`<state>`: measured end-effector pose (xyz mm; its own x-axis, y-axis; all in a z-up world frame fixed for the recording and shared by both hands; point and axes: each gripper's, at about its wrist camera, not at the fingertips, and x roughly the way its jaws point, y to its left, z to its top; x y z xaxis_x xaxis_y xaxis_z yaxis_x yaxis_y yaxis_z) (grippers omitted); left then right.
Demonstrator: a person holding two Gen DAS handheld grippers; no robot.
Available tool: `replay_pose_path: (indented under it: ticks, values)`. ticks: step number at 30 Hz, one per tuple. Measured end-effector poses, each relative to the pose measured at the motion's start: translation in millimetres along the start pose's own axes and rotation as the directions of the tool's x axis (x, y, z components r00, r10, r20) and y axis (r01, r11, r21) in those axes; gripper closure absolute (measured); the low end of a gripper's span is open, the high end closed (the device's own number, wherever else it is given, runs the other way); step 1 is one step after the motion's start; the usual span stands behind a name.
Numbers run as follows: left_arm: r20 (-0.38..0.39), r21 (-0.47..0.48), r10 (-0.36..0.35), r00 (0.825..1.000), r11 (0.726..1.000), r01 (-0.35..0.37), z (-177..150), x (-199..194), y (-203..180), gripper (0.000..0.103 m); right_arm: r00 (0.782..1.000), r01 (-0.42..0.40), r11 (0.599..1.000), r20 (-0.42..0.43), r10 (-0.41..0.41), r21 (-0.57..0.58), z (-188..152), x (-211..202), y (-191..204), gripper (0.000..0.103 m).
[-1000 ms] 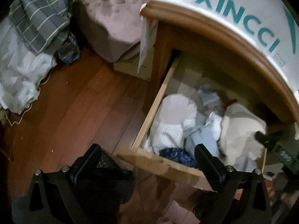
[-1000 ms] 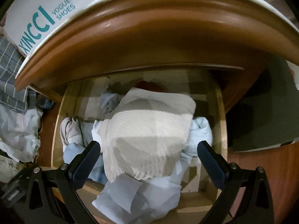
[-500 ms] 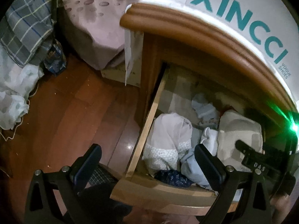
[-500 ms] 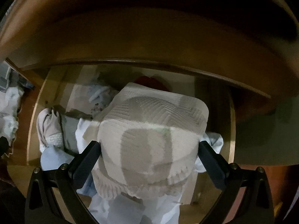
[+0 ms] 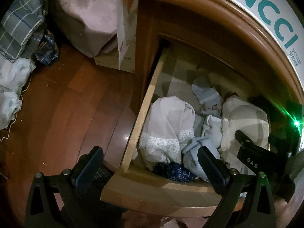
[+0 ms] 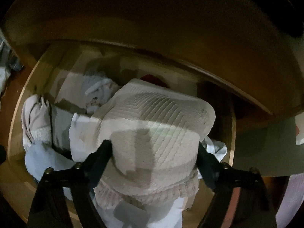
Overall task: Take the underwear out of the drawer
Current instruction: 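Reach into the drawer and grasp the cream knit underwear with the right tool, then grasp the light blue rolled sock with the left tool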
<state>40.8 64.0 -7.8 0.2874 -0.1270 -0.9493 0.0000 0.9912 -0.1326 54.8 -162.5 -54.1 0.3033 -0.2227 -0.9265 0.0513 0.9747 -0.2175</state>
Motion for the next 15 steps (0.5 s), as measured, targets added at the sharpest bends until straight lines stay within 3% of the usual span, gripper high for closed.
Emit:
replay_pose_path:
  ticks: [3,9,15]
  values:
    - [-0.013,-0.003,-0.018,1.0,1.0,0.018,1,3,0,0.001,0.999,-0.006,1.0,0.032,0.006,-0.026,-5,-3,1,0.047]
    - [-0.024,-0.005,-0.109,0.994,0.994,0.109,1,4,-5,0.001,0.995,-0.051,0.999,0.081,0.05,0.016,-19,-17,-14,0.063]
    - [-0.025,0.009,-0.183,0.983,0.983,0.183,1,4,-17,0.001,0.988,-0.129,0.987,0.103,0.119,0.095,-28,-33,-39,0.068]
